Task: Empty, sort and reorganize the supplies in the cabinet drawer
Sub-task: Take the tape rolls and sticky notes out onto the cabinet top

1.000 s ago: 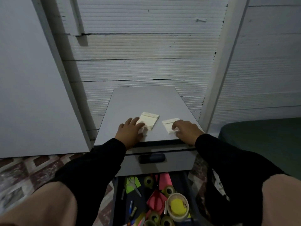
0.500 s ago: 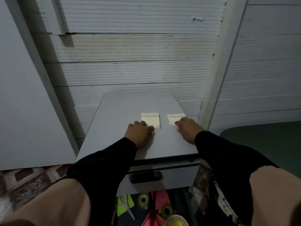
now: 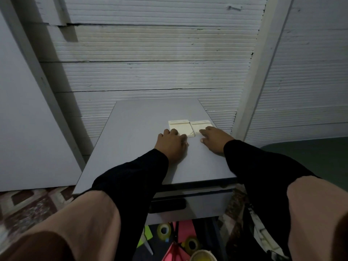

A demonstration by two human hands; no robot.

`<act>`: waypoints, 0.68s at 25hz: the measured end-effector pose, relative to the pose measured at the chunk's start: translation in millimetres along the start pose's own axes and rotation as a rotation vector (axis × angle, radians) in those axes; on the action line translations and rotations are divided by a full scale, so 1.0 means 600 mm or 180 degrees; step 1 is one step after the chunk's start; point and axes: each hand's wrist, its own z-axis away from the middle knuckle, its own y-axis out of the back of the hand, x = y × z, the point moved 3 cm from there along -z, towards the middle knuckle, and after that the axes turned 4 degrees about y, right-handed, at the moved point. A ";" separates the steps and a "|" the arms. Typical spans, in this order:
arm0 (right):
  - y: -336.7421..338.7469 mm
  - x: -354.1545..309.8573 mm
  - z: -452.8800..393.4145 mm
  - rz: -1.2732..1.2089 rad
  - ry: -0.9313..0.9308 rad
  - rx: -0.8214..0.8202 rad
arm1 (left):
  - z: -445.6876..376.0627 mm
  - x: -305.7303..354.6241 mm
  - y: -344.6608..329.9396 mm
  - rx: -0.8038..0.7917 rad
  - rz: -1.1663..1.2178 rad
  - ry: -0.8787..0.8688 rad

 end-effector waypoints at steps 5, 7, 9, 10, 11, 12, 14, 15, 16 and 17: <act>0.010 -0.017 0.042 -0.0186 0.0058 0.0125 | 0.032 -0.011 0.018 -0.0149 0.0394 0.0142; 0.020 -0.031 0.070 -0.0343 0.0103 0.0249 | 0.056 -0.018 0.030 -0.0236 0.0361 0.0112; 0.035 -0.048 0.107 -0.0408 0.0194 0.0303 | 0.093 -0.022 0.051 -0.0317 0.0317 0.0052; 0.044 -0.058 0.128 -0.0420 0.0250 0.0310 | 0.114 -0.023 0.063 -0.0328 0.0323 0.0028; 0.052 -0.069 0.150 -0.0439 0.0295 0.0308 | 0.137 -0.025 0.075 -0.0325 0.0339 0.0008; 0.059 -0.080 0.173 -0.0452 0.0329 0.0288 | 0.162 -0.026 0.085 -0.0321 0.0360 -0.0011; 0.064 -0.102 0.217 -0.0468 0.0381 0.0195 | 0.211 -0.029 0.100 -0.0304 0.0404 -0.0036; 0.064 -0.111 0.235 -0.0487 0.0407 0.0140 | 0.233 -0.032 0.104 -0.0292 0.0430 -0.0032; 0.062 -0.121 0.255 -0.0506 0.0446 0.0100 | 0.255 -0.034 0.107 -0.0294 0.0469 -0.0027; 0.056 -0.132 0.279 -0.0514 0.0482 0.0070 | 0.281 -0.035 0.108 -0.0327 0.0513 -0.0024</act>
